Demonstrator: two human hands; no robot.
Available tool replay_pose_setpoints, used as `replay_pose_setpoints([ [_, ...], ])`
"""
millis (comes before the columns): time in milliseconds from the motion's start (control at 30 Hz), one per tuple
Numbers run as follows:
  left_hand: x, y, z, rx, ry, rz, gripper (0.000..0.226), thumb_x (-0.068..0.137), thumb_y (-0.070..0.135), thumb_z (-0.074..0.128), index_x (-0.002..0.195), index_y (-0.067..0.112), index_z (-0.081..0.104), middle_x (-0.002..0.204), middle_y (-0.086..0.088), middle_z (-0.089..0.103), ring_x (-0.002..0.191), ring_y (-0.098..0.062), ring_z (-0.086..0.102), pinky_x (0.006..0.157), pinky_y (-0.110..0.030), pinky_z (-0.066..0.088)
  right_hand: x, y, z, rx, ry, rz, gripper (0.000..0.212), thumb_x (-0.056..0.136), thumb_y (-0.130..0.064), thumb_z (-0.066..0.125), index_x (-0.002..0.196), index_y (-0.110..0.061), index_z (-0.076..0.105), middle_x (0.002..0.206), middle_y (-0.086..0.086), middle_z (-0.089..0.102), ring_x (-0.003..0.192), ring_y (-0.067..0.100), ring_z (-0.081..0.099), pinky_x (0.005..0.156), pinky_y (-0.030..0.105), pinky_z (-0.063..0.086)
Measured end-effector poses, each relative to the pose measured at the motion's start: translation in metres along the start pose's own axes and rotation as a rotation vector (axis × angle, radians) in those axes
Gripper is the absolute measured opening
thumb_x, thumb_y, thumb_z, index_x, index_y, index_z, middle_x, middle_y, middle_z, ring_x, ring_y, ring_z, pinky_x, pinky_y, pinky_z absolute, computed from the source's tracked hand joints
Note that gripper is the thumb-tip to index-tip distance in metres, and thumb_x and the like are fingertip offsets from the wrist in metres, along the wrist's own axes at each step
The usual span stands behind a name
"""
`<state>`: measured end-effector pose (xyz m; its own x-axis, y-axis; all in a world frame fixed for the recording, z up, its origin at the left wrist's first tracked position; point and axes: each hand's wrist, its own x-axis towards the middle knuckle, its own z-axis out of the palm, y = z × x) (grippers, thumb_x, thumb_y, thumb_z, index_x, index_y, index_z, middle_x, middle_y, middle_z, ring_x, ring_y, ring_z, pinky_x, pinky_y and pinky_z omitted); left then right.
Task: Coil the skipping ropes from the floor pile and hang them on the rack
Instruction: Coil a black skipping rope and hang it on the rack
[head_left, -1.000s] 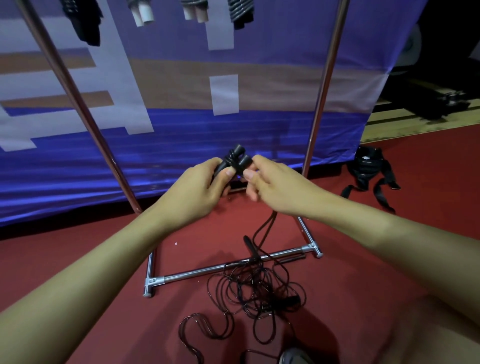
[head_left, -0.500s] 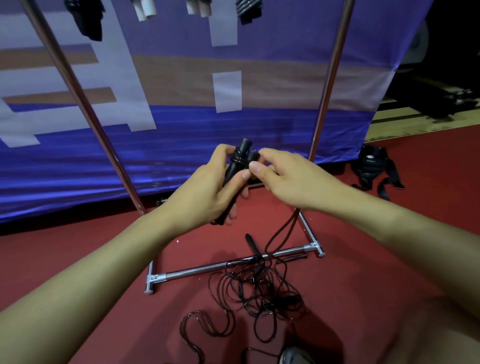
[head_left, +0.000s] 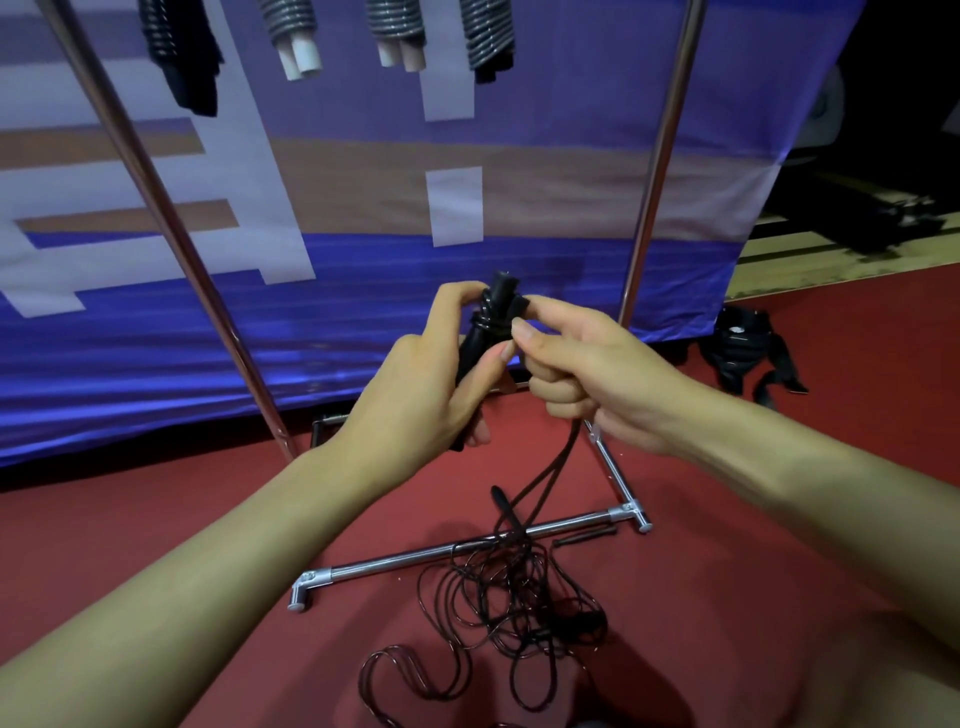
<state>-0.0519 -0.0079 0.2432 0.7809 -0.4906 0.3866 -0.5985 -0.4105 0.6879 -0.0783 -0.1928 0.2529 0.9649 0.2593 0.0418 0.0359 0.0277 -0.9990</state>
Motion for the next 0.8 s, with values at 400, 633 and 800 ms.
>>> replay_pose_setpoints([
  [400, -0.001, -0.014, -0.005, 0.089, -0.064, 0.077, 0.062, 0.096, 0.045, 0.064, 0.144, 0.037, 0.026, 0.076, -0.004, 0.071, 0.058, -0.017, 0.065, 0.057, -0.034, 0.051, -0.002, -0.004, 0.006, -0.23, 0.041, -0.058, 0.032, 0.106, -0.025, 0.054, 0.134, -0.012, 0.058, 0.058, -0.018, 0.06, 0.041, -0.001, 0.05, 0.044, 0.016, 0.027],
  [633, -0.001, -0.01, -0.024, 0.128, -0.06, 0.123, 0.037, 0.101, 0.051, 0.052, 0.125, 0.025, 0.064, 0.107, 0.01, 0.059, 0.103, -0.009, 0.062, 0.088, -0.024, 0.051, 0.0, -0.01, -0.003, -0.723, 0.057, -0.071, 0.028, 0.102, -0.044, 0.059, 0.119, -0.025, 0.071, 0.099, -0.015, 0.076, 0.093, -0.003, 0.07, 0.091, 0.034, 0.057],
  [800, 0.001, -0.004, -0.028, 0.194, -0.052, -0.007, 0.028, 0.094, 0.057, 0.06, 0.099, 0.03, 0.065, 0.079, 0.005, 0.071, 0.072, -0.008, 0.066, 0.067, -0.03, 0.051, 0.002, -0.013, 0.003, -1.07, -0.002, -0.065, 0.025, 0.092, -0.051, 0.068, 0.083, -0.029, 0.063, 0.065, -0.006, 0.058, 0.06, 0.007, 0.052, 0.056, 0.023, 0.04],
])
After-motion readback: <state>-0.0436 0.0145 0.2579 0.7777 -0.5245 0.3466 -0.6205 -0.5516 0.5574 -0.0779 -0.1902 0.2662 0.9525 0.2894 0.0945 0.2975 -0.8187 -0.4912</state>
